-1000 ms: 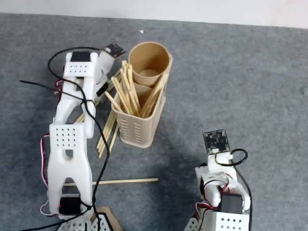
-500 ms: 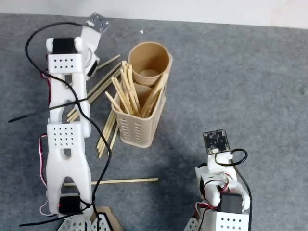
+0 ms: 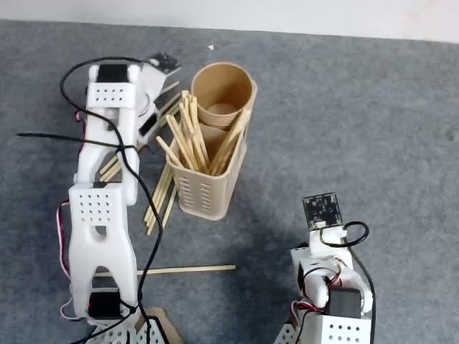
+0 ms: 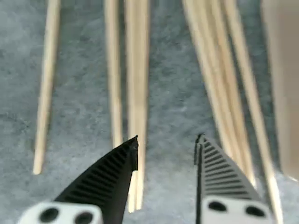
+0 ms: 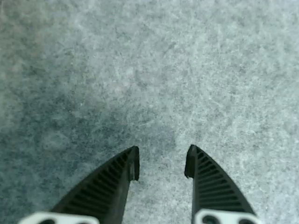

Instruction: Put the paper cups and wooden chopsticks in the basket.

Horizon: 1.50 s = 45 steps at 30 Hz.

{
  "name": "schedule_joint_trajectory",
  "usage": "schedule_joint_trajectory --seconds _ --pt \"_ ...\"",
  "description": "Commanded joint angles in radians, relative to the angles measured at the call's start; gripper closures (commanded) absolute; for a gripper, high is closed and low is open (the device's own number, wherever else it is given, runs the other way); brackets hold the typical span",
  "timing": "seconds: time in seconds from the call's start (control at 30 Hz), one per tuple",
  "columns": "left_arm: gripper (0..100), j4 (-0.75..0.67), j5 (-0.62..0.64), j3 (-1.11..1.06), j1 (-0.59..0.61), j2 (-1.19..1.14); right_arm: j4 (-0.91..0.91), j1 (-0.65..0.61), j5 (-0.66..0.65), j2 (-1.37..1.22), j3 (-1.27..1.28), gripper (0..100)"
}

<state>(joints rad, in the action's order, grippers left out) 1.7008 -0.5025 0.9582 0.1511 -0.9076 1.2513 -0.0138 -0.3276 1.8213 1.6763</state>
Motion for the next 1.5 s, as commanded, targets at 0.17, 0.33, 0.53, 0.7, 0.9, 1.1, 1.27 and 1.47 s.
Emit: schedule_joint_trajectory --seconds 0.17,0.33,0.53,0.7,0.9,1.1,1.27,1.47 --pt "76 -0.078 -0.066 -0.007 0.058 0.056 0.005 0.012 -0.009 0.012 0.117 82.9" --pt "76 -0.077 -0.106 -0.002 0.065 -0.015 0.005 0.012 -0.009 0.012 0.117 82.9" --pt "76 -0.083 -0.13 -0.001 0.067 -0.079 0.005 0.012 -0.009 0.012 0.117 82.9" --pt "78 -0.098 -0.121 -0.001 0.079 -0.113 0.005 0.012 -0.009 0.012 0.117 82.9" --pt "92 -0.092 -0.121 -0.001 0.084 -0.114 0.005 0.012 -0.009 0.012 0.117 82.9" --pt "100 -0.089 -0.121 -0.001 0.07 -0.111 0.005 0.012 -0.009 0.012 0.117 82.9" --pt "100 -0.008 -0.121 0.091 0.045 -0.11 0.005 0.012 -0.009 0.012 0.117 82.9" --pt "100 0.078 0.017 0.401 0.012 -0.073 0.005 0.012 -0.009 0.012 0.117 82.9"
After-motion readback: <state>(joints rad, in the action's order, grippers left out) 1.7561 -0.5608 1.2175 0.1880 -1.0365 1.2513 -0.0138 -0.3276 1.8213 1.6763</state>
